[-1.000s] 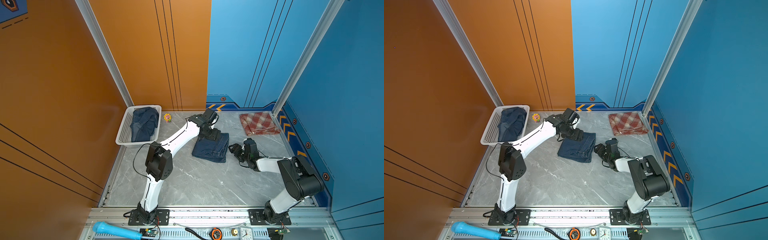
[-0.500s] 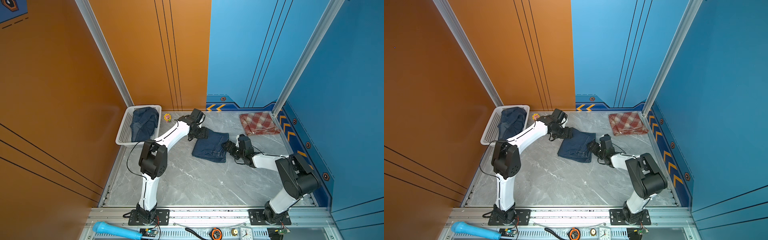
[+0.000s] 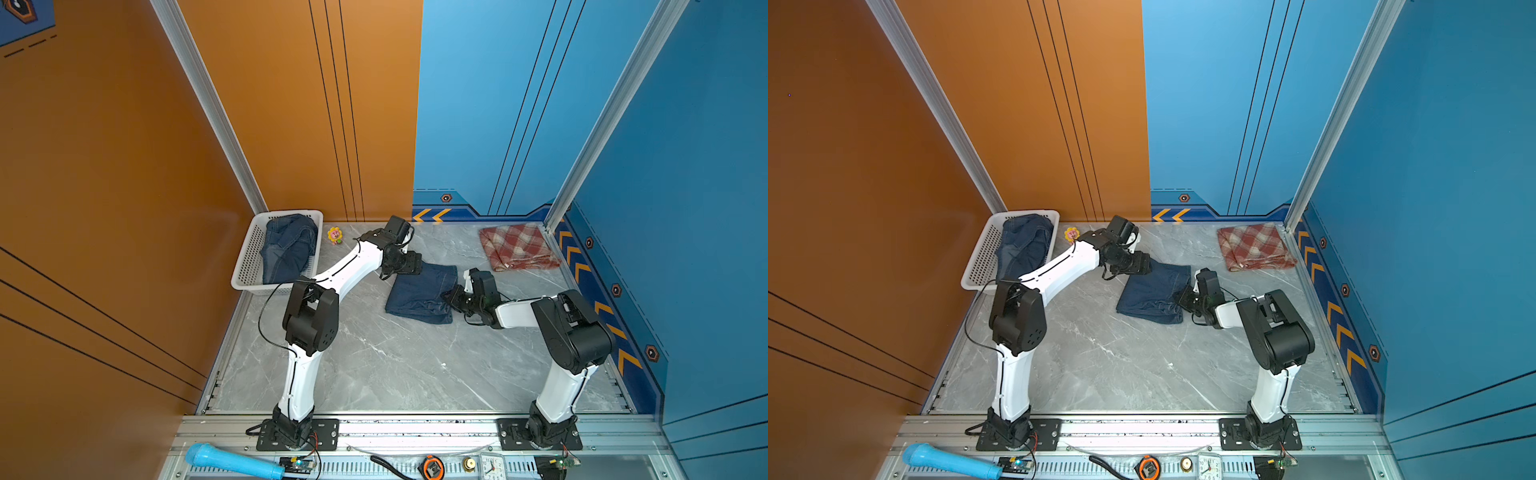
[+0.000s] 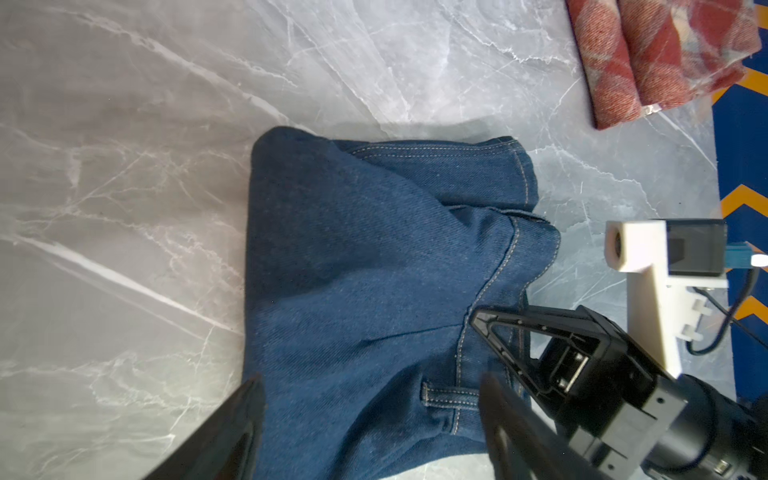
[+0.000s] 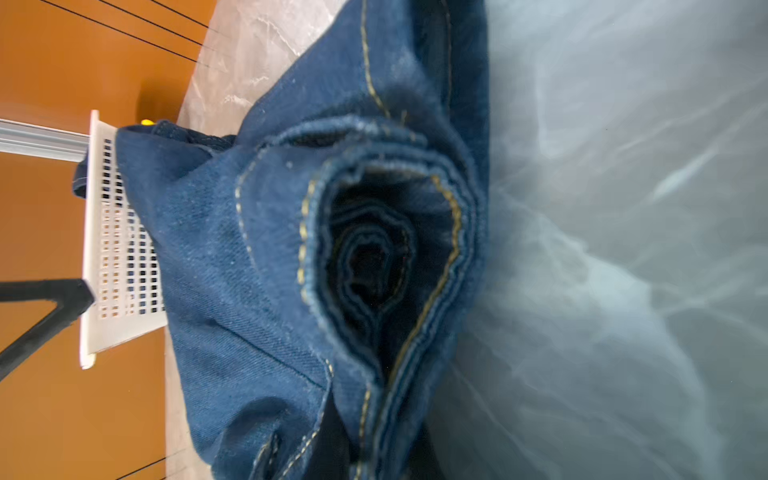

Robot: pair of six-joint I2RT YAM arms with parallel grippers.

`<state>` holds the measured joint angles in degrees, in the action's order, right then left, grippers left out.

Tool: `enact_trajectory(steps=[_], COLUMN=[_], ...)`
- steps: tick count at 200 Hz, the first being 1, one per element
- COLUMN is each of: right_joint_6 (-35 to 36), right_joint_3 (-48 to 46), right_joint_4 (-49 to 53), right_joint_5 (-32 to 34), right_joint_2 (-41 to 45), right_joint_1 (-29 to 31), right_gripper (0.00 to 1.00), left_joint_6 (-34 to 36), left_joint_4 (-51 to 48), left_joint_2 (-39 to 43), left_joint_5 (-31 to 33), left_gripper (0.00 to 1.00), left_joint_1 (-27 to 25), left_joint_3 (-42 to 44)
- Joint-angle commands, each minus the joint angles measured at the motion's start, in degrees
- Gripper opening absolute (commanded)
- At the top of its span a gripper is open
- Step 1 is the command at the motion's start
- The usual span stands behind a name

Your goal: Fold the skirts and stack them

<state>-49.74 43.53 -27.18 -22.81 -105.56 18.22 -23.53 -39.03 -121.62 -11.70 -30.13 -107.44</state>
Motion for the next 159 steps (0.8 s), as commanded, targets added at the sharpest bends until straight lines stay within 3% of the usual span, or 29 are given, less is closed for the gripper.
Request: enact_trajectory(steps=[1,56,98,142,159], right_joint_6=[2.7,5.15,6.31,6.18,6.45], right_joint_3=[-1.65,-2.04,-2.23,-1.35,-1.01], right_joint_4=[-1.99,0.6,3.27,4.36,5.09], right_joint_5=[-5.11,-6.55,-6.2,-5.55,-5.01], right_joint_2=[-1.71,-1.55,0.34,1.23,1.88], right_joint_1=[-1.41,-1.43,-2.03,-2.35,-2.4], right_gripper=[0.0,0.0,0.0,0.0,0.11], left_joint_6=[-1.71,-4.52,-4.87,-3.41,-3.22], left_joint_4=[2.62,11.38,12.22,12.12,12.06], left_joint_2=[-2.82,-11.42,-16.05,-10.81,-7.01], left_joint_5=[-3.79,-5.52,-4.37,-5.6,-5.79], left_gripper=[0.81,0.81,0.8,0.81,0.81], left_joint_1=[-1.26,-0.76,1.93,2.99,3.15], left_joint_3=[-3.29,-4.47,-2.89,-1.95,-0.92])
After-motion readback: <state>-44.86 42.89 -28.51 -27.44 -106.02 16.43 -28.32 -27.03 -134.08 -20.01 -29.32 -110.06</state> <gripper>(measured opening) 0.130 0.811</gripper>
